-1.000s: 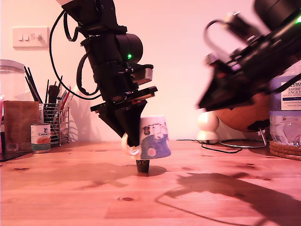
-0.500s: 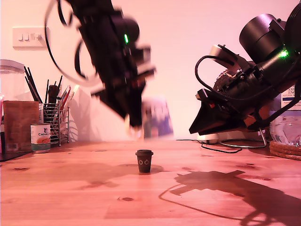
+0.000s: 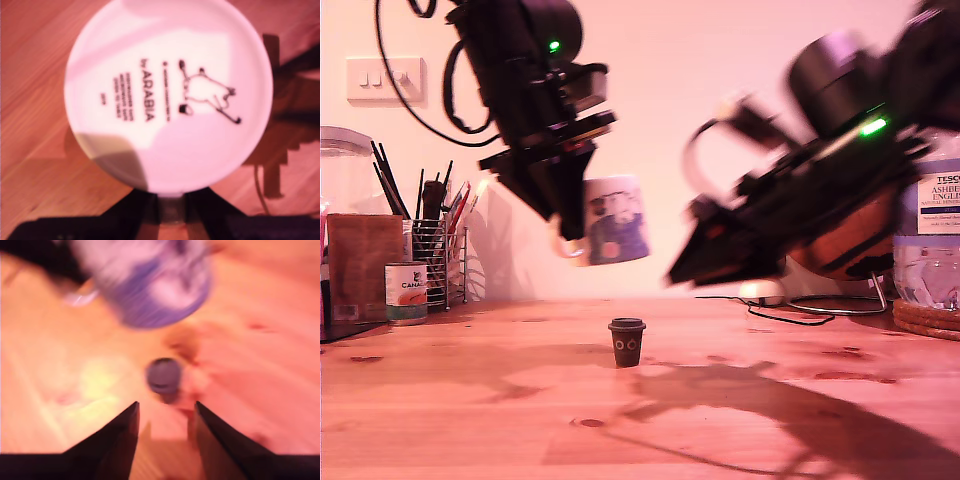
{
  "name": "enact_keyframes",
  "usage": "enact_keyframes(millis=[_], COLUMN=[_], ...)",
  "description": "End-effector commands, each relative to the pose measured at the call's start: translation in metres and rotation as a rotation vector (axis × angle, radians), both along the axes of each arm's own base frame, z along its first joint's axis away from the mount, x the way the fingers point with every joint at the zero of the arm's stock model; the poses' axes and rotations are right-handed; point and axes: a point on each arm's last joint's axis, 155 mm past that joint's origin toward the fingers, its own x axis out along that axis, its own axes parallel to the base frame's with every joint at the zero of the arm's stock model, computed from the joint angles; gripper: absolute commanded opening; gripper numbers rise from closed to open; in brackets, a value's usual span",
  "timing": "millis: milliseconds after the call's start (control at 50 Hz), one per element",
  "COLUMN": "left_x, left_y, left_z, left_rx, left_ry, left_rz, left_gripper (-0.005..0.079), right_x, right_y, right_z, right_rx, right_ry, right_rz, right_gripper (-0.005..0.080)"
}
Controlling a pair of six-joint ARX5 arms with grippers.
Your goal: Lift the coffee cup and remove the coffee capsule that is hidden under it
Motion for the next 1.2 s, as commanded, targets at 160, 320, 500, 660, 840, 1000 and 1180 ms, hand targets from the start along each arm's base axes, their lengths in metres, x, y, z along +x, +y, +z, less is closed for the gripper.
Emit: enact_keyframes(millis=[160,320,500,660,840,1000,1180], left_x=[0.011,0.013,0.014,0.016,0.018,0.02,0.019], left_y=[0.022,0.028,0.029,0.028,0.028,0.029,0.028], left_z=[0.024,0.029,0.03,0.031,0.032,0.032,0.032], left_rx=[-0.02,-0.022,-0.023,-0.027,-0.031,-0.034,-0.037], left_ry=[-0.048,-0.058,-0.062,-0.071,-0.078,-0.083,-0.082], left_rz=[0.042,0.048,0.05,0.048,0.05,0.046,0.045], left_gripper=[-0.002,-0.002,-0.002,-0.002,-0.002,-0.002,-0.002], right_x=[0.011,0.017,0.023,0.028,0.025,0.026,0.027], right_y=[0.021,0.025,0.03,0.037,0.043,0.048,0.05], right_z=[-0.016,-0.034,-0.039,-0.038,-0.045,-0.043,-0.042], right_rx=[-0.065,-0.087,-0.082,-0.062,-0.065,-0.045,-0.04], right_ry=[0.042,0.069,0.064,0.051,0.059,0.053,0.044], right_rz=[0.034,0.04,0.045,0.051,0.062,0.059,0.058], right_gripper=[0.0425,0.0427,0.0427,0.0427,0.0426,0.0415,0.0351])
